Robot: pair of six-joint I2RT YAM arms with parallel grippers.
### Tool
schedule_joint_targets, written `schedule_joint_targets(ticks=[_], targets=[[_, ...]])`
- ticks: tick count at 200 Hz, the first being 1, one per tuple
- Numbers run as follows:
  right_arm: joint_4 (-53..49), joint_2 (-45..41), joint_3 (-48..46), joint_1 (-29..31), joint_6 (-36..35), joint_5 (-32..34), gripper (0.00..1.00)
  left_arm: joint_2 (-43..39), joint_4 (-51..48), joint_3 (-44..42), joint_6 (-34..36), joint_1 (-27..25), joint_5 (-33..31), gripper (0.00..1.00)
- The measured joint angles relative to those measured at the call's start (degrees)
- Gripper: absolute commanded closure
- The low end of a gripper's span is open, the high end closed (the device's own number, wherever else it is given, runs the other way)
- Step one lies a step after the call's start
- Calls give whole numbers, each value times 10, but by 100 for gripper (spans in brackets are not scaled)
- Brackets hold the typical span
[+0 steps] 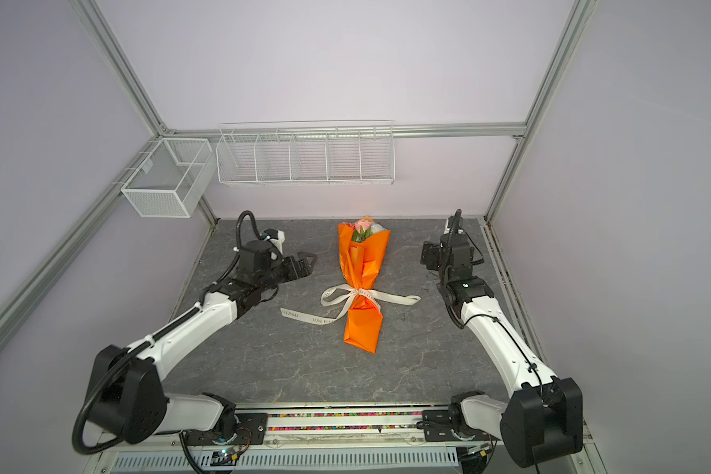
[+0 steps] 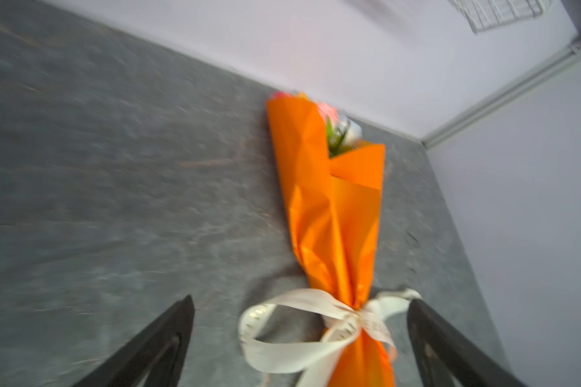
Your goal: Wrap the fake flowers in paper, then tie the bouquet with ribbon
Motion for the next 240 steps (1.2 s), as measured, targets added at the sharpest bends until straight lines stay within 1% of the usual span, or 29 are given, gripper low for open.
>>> schedule_joint_targets(ticks=[11, 23, 43, 53, 62, 73, 93, 113, 119, 127, 133, 136, 142, 166, 194, 202, 217, 240], targets=[[9, 48, -5, -17, -11, 41, 9, -38, 2, -45, 25, 24, -55, 1], [42, 82, -45, -36, -26, 47, 8, -63, 12, -92, 50, 59, -95, 1], [116, 84, -171, -61, -51, 8, 9, -73, 9, -146, 80, 135, -134, 1], [145, 84, -209, -65, -61, -12, 9, -71, 0, -155, 95, 169, -144, 1], [173, 85, -230, -66, -71, -29, 9, -70, 1, -158, 114, 187, -155, 1], [216, 89, -241, -68, -83, -58, 8, -69, 14, -163, 138, 192, -162, 1], [325, 111, -257, -72, -98, -98, 9, -61, 85, -196, 175, 193, -164, 1], [441, 115, -319, -92, -102, -148, 10, -41, 162, -246, 197, 195, -153, 1], [486, 123, -343, -98, -103, -161, 11, -35, 181, -259, 204, 195, -145, 1], [522, 137, -365, -104, -103, -172, 11, -29, 205, -270, 211, 195, -137, 1], [526, 144, -372, -105, -104, -177, 11, -23, 226, -276, 218, 196, -129, 1], [525, 145, -373, -105, -104, -178, 9, -20, 236, -278, 220, 197, -125, 1], [521, 147, -371, -105, -103, -181, 11, -13, 258, -280, 226, 199, -116, 1], [537, 147, -351, -107, -99, -181, 11, 24, 361, -281, 243, 219, -76, 1], [552, 147, -344, -109, -97, -181, 11, 110, 488, -287, 247, 249, -26, 1], [552, 147, -344, -109, -97, -181, 11, 124, 495, -290, 246, 255, -23, 1], [553, 147, -344, -109, -97, -181, 11, 125, 489, -293, 240, 257, -38, 1], [552, 147, -344, -109, -96, -181, 11, 128, 525, -293, 238, 254, -56, 1]])
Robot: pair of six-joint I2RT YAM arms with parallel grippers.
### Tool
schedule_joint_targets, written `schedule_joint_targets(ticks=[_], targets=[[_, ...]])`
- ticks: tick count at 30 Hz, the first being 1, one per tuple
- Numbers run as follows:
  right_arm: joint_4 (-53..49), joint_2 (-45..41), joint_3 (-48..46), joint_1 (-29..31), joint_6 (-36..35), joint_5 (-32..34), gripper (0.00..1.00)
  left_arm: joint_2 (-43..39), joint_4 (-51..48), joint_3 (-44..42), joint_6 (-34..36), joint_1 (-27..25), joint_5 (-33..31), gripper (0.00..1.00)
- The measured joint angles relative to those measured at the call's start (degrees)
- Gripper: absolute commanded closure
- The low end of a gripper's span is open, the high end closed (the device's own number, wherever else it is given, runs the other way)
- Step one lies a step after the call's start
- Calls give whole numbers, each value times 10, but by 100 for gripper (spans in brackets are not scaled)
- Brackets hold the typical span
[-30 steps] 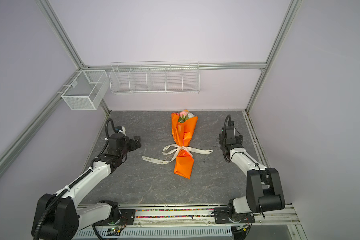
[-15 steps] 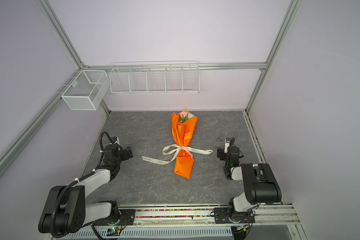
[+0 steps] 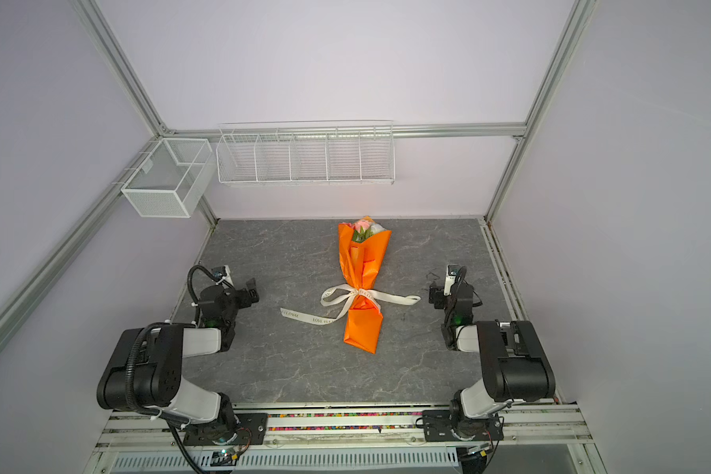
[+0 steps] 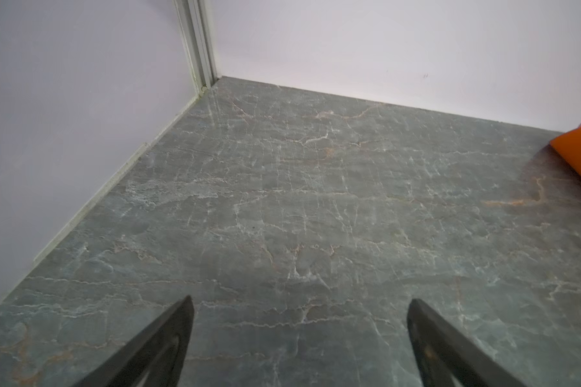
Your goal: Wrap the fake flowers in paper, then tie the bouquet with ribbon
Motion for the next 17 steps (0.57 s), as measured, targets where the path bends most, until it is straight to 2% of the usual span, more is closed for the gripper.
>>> schedule_joint_targets(ticks=[17], targets=[[0, 0, 0, 0, 0, 0, 11, 3, 45, -1, 0, -1, -14, 1]])
